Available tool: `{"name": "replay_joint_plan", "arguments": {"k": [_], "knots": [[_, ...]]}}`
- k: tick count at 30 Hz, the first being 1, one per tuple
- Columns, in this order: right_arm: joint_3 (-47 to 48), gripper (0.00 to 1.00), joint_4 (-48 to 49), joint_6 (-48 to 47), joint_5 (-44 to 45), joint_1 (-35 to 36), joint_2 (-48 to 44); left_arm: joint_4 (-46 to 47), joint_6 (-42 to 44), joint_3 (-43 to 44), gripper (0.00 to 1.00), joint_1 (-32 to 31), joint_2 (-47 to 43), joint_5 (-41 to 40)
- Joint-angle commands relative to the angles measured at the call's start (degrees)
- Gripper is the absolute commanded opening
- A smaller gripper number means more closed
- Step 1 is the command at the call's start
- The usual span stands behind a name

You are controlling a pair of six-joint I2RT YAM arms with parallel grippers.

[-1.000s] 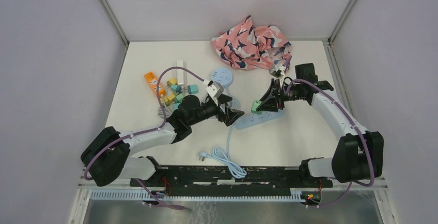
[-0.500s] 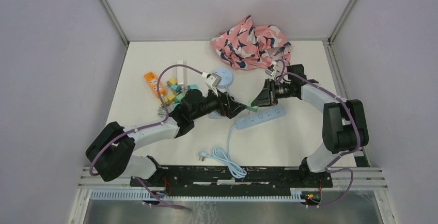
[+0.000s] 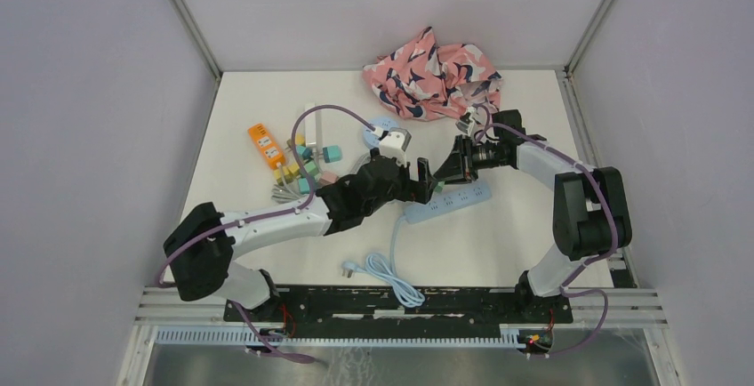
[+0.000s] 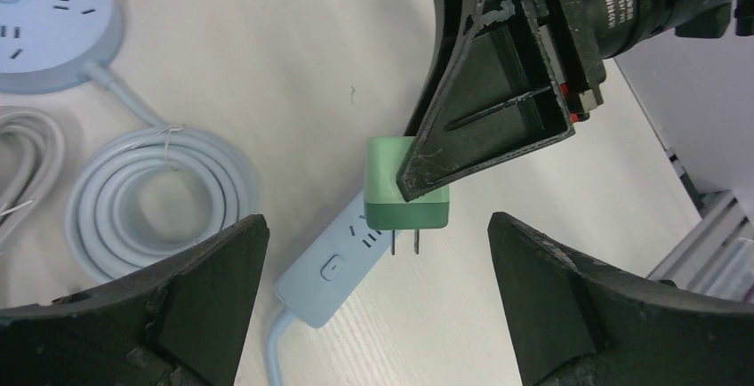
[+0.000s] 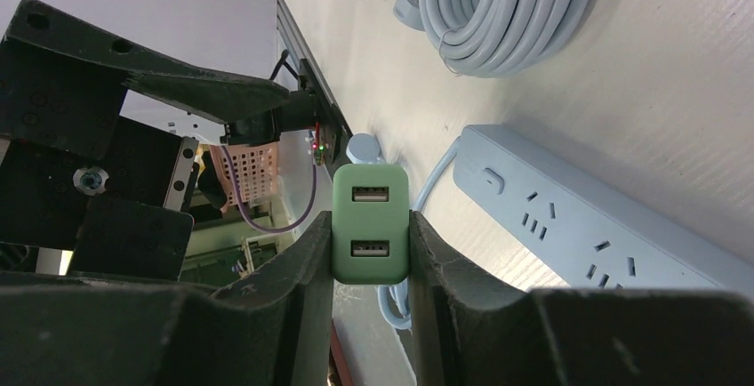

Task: Pull the plug off the socket
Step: Place the plug at the center of the board.

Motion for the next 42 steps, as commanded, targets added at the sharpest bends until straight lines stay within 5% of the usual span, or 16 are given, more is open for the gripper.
{"name": "replay_joint_plan", "arguments": {"k": [1, 42], "knots": [[2.49, 0.12, -0.72, 0.52, 0.13, -0.13, -0.25, 0.36, 3.93, -0.78, 1.0, -0.7, -3.33, -7.66], [2.79, 0.14, -1.34, 0.06, 0.3, -0.13, 0.06, -0.06, 0.52, 0.83, 0.99, -1.39, 0.99, -5.41]]}}
